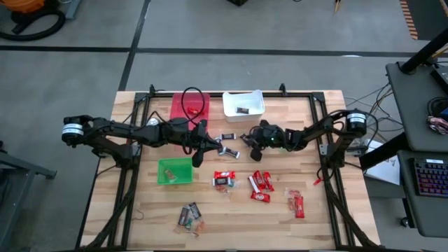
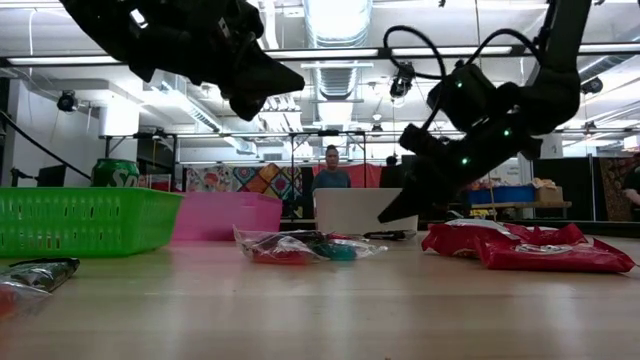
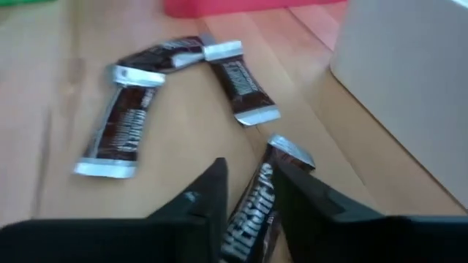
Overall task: Organize candy in baskets
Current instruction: Put the brown chocolate into the white bin
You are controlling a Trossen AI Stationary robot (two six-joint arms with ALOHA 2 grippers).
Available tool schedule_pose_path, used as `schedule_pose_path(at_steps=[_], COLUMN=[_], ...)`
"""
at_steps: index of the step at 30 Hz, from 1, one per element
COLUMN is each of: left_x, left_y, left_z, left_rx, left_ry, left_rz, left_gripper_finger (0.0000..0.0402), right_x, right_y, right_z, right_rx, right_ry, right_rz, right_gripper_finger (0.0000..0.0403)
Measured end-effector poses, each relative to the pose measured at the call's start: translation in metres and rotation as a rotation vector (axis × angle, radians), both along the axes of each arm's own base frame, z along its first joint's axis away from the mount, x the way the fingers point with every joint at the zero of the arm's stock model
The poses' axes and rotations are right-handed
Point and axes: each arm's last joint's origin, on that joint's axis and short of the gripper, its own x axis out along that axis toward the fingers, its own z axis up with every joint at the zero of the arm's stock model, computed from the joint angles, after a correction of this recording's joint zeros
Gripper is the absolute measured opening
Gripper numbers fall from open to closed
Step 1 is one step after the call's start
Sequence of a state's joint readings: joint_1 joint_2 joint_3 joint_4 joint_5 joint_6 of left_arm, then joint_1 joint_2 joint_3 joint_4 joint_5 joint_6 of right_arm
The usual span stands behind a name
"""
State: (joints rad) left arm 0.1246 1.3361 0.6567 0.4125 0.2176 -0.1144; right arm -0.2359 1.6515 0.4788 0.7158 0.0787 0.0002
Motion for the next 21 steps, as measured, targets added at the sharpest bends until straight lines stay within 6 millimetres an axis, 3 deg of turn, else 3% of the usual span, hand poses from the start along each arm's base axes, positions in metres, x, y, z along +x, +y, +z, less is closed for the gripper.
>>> schedule_pose_path(at_steps=[6, 11, 15, 21], left_x=[0.0, 0.0, 0.0, 0.0], left_y=[0.0, 0.0, 0.0, 0.0], left_z=[0.0, -0.001, -0.001, 0.0], left_rx=[0.0, 0.0, 0.0, 0.001], left_ry=[0.001, 0.002, -0.001, -0.002], left_rz=[0.0, -0.001, -0.001, -0.001], left_gripper_finger=[0.0003, 0.0003, 0.0003, 0.0003], right_x=[0.002, 0.004, 0.004, 0.004], right_y=[-0.003, -0.003, -0.003, -0.002], right_z=[-0.009, -0.016, -0.023, -0.031], right_rx=[-0.038, -0.016, -0.011, 0.007], right_ry=[0.051, 0.074, 0.094, 0.119], right_rz=[-0.079, -0.079, -0.07, -0.042], right_gripper_finger=[0.0185, 0.021, 0.0191, 0.01])
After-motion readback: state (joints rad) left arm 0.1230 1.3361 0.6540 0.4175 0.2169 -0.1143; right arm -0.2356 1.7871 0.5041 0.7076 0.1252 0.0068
